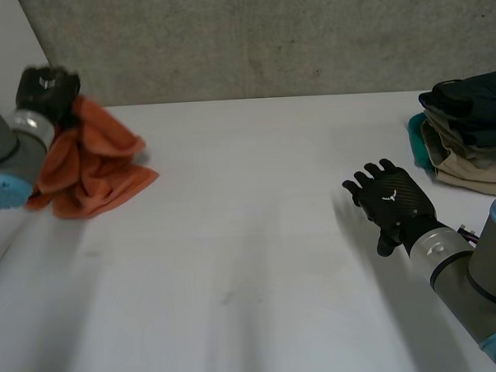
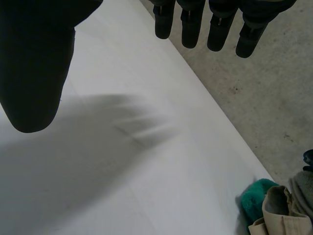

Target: Fold the laundry.

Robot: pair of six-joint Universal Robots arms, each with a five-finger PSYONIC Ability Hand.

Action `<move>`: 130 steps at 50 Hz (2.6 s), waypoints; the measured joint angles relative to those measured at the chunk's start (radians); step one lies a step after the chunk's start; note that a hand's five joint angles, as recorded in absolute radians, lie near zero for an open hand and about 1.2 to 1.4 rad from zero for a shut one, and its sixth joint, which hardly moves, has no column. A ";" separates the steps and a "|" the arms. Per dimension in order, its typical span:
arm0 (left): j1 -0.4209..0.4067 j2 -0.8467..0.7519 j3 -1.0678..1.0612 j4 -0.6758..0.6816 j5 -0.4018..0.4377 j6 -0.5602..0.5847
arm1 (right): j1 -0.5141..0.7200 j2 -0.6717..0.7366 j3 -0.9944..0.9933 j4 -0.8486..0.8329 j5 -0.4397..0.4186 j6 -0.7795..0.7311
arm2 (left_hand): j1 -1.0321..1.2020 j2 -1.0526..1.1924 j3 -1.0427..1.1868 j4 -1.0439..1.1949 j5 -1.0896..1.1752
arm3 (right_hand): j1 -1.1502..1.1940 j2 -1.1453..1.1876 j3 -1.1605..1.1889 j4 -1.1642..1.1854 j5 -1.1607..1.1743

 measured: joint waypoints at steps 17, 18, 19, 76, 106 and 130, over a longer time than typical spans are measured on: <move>-0.404 0.448 -0.430 -0.030 0.011 -0.383 | -0.019 -0.070 0.004 -0.003 0.042 0.025 | 0.000 0.006 0.019 0.004 0.000 | 0.000 0.000 0.000 0.000 0.000; -0.421 0.435 -0.439 -0.036 0.008 -0.384 | -0.022 -0.074 0.003 -0.002 0.045 0.031 | 0.000 0.006 0.019 0.004 0.000 | 0.000 0.000 0.000 0.000 0.000; -0.447 0.410 -0.452 -0.046 0.004 -0.384 | -0.025 -0.078 0.002 -0.001 0.050 0.041 | 0.000 0.005 0.019 0.002 0.000 | 0.000 0.000 0.000 0.000 0.000; -0.627 0.371 -0.939 0.007 -0.050 -0.372 | -0.014 -0.073 -0.012 0.122 0.063 0.170 | -0.632 -0.668 -0.632 -0.691 -0.612 | 0.001 0.000 0.000 0.000 0.000; -0.648 0.557 -0.684 0.022 -0.227 -0.352 | 0.067 0.059 -0.202 0.232 -0.008 0.298 | 0.014 0.008 0.033 -0.005 0.037 | 0.001 0.000 0.000 0.000 0.000; -0.664 0.781 -0.511 -0.011 -0.227 -0.336 | 0.308 0.483 -0.766 0.266 0.010 1.048 | 0.014 0.011 0.037 -0.004 0.037 | 0.257 0.257 0.269 0.267 0.254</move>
